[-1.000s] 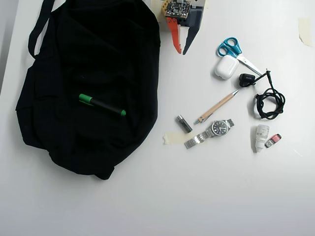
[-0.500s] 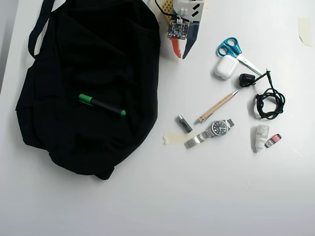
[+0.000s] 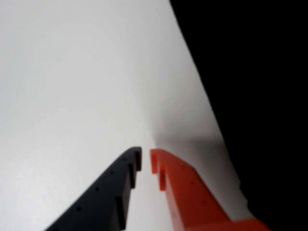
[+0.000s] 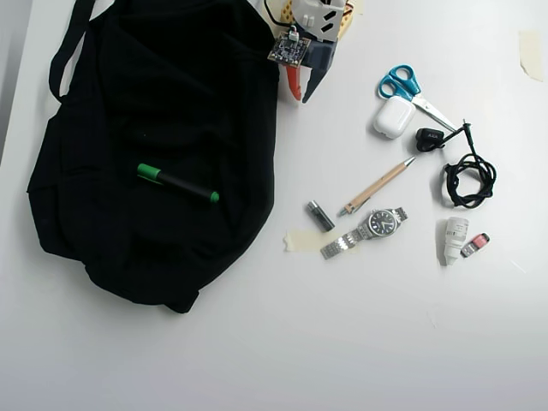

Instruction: Put the whiteboard marker into the black bag

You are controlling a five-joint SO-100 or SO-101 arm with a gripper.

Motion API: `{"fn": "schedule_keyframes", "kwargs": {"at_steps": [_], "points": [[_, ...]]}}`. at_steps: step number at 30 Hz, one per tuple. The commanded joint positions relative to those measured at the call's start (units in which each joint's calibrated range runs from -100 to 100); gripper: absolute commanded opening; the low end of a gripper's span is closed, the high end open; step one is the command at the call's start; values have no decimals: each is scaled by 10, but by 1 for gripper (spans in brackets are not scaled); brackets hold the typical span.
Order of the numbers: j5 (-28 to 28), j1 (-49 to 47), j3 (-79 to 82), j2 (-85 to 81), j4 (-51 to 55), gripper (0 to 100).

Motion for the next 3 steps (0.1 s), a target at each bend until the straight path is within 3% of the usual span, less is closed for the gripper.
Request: {"fn": "schedule_keyframes", "kwargs": {"at_steps": [1,3], "points": [[3,1,15,-9,-14,2],[3,1,15,-9,-14,2]]}}
